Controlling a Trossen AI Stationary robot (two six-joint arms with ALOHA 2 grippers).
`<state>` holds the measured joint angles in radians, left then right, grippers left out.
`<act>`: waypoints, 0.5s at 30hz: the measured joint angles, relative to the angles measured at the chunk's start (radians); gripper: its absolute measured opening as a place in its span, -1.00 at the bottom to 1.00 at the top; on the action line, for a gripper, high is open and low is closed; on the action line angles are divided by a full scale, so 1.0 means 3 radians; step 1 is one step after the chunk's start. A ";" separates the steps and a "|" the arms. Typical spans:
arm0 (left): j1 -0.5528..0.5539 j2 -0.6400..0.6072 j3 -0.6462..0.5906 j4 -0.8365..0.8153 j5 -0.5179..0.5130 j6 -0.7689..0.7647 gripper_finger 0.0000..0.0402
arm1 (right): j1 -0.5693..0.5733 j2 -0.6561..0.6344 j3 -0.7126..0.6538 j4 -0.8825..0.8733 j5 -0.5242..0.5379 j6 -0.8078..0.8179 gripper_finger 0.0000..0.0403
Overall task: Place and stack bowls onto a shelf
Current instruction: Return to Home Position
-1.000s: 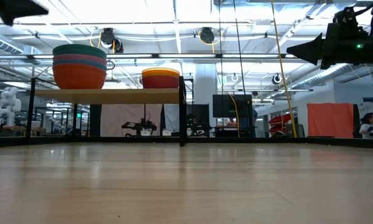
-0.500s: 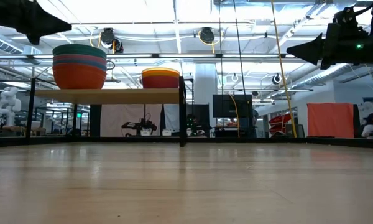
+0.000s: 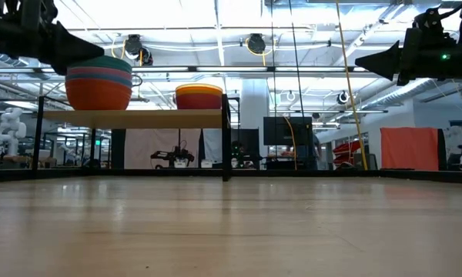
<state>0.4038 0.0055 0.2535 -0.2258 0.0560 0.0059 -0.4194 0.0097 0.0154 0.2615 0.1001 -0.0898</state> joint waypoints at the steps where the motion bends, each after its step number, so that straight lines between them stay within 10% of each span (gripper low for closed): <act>1: 0.0000 0.0000 -0.0027 0.0026 0.0015 -0.0021 -0.87 | 0.0000 0.0000 0.0000 0.0000 0.0000 0.0000 -1.00; 15: -0.0001 0.0000 -0.0559 0.0619 0.0260 -0.0207 -0.87 | 0.0000 0.0000 -0.0001 0.0000 0.0000 0.0020 -1.00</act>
<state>0.4034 0.0055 0.0860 -0.0401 0.1341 -0.0563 -0.4194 0.0097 0.0152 0.2615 0.1001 -0.0838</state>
